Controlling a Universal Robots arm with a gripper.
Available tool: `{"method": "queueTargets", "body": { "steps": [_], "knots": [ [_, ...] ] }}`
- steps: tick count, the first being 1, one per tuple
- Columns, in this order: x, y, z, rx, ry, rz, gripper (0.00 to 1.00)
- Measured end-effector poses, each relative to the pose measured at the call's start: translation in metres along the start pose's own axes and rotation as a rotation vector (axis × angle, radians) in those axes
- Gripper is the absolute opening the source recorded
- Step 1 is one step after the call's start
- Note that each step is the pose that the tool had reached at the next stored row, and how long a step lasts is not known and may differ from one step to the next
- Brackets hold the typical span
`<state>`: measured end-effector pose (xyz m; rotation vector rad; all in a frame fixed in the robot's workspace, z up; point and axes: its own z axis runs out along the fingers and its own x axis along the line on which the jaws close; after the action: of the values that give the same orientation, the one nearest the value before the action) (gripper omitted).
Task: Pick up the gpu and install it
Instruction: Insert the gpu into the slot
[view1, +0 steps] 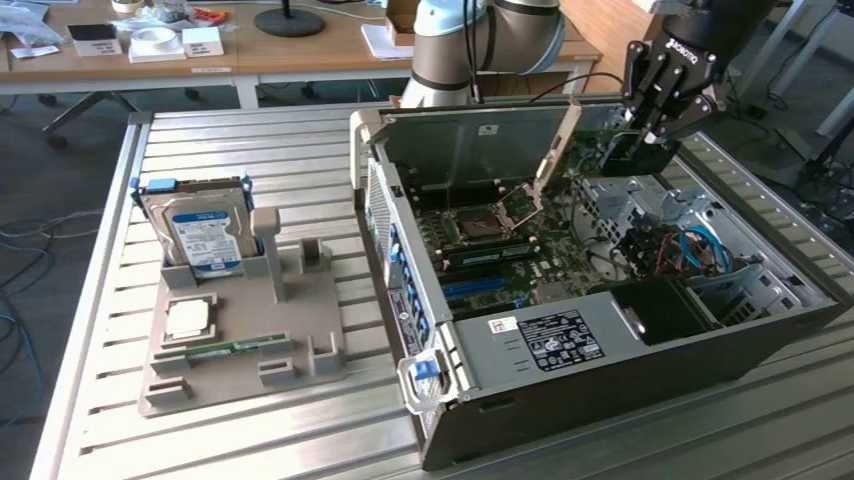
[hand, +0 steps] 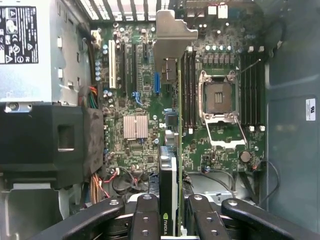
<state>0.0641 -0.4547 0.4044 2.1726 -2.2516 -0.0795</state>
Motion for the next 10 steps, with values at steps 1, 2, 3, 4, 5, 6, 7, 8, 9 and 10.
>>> {"method": "queueTargets", "body": {
  "steps": [1, 2, 3, 4, 5, 6, 7, 8, 9, 10],
  "knots": [
    [-0.0001, 0.0002, 0.0005, 0.0029, -0.0001, -0.003, 0.27],
    [-0.0002, 0.0008, 0.0008, 0.0051, 0.0, -0.006, 0.27],
    [-0.0002, 0.0017, 0.0011, 0.0068, 0.0001, -0.008, 0.27],
    [-0.0002, 0.0029, 0.0014, 0.0082, 0.0001, -0.009, 0.27],
    [-0.0002, 0.004, 0.0018, 0.0096, 0.0, -0.011, 0.27],
    [-0.0002, 0.0051, 0.002, 0.011, 0.0, -0.012, 0.27],
    [-0.0002, 0.0062, 0.0022, 0.0122, 0.0001, -0.013, 0.27],
    [-0.0002, 0.0074, 0.0026, 0.0139, 0.0002, -0.014, 0.27],
    [-0.0002, 0.0084, 0.0031, 0.0164, 0.0, -0.016, 0.27],
    [-0.0002, 0.0095, 0.0038, 0.02, 0.0, -0.017, 0.27]
  ]
}}
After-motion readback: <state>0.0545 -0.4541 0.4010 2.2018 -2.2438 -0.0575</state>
